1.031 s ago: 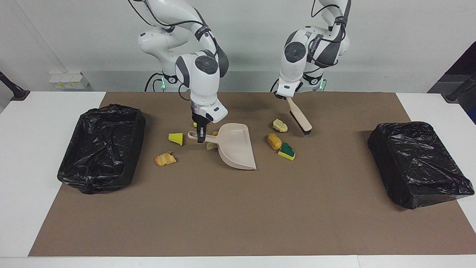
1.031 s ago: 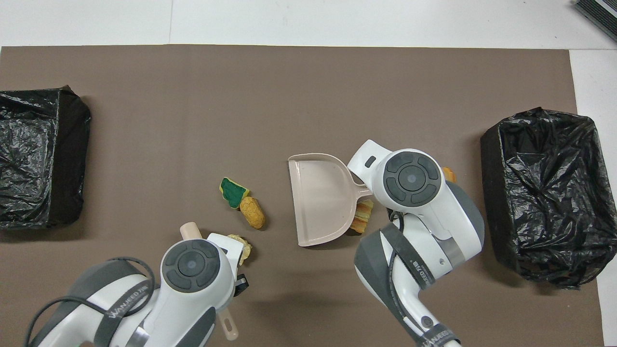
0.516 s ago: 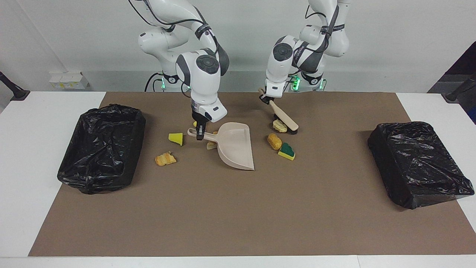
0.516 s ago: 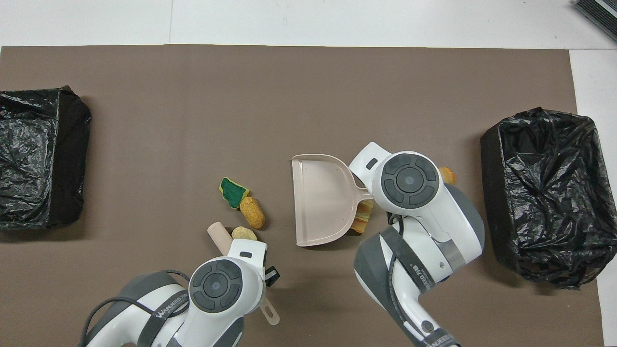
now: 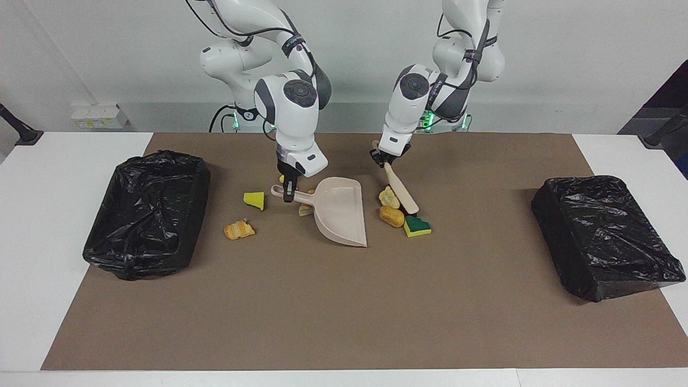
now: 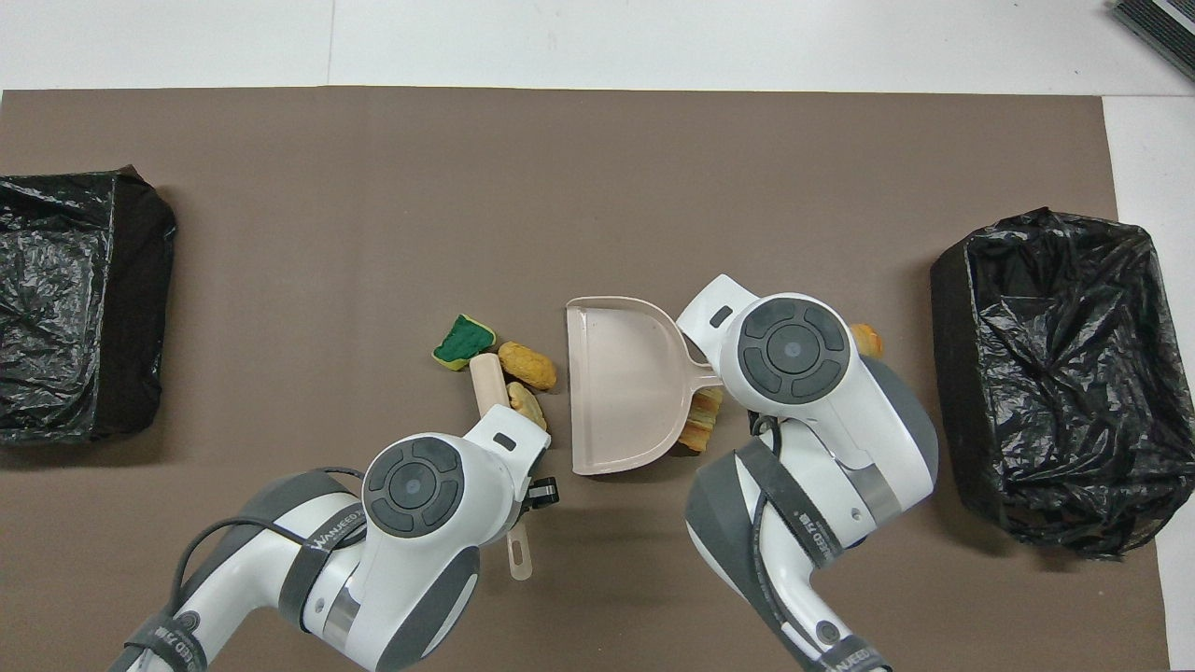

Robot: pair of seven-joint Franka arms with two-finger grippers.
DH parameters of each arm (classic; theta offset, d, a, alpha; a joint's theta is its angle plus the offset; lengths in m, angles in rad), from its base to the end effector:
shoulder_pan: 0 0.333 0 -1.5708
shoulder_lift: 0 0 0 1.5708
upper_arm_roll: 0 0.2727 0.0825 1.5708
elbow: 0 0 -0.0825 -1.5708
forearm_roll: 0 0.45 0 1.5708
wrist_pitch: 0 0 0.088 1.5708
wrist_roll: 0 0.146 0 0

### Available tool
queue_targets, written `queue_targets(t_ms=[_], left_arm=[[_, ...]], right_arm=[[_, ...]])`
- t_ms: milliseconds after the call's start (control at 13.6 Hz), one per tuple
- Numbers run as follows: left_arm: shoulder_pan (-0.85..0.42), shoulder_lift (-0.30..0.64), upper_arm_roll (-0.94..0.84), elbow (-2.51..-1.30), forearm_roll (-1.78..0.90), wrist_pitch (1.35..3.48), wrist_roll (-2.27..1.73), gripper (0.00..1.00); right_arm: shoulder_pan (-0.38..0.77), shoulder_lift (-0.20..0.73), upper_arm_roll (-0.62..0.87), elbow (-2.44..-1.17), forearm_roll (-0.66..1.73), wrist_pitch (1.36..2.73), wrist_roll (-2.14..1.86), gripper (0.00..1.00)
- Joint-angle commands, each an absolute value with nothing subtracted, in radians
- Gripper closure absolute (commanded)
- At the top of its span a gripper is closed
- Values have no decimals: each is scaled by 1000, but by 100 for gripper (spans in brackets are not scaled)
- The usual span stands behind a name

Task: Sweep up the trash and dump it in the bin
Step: 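Sweep the bread and sponge pieces into the dustpan with the left gripper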

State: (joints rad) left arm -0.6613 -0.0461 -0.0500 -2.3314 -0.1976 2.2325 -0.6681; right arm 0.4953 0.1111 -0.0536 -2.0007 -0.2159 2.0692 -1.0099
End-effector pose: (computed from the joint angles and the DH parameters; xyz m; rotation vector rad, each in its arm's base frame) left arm 0.4050 -0.3645 0.2271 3.0495 0.1261 -0.2081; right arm 0.5713 0.2496 0.2862 2.1083 2.0844 -0.1413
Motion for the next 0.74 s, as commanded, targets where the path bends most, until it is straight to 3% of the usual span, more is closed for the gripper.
queue_targets(t_ms=[0, 368, 663], left_arm=[[-687, -37, -55, -2316, -219, 2246, -563, 100], [-799, -25, -58, -2220, -218, 2232, -586, 100], [-764, -86, -55, -2158, -213, 2049, -624, 100]], right_arm=[[494, 87, -51, -2023, -224, 2065, -971, 100], [492, 87, -51, -2023, -222, 2065, -971, 100], [492, 87, -51, -2025, -192, 2065, -971, 100]])
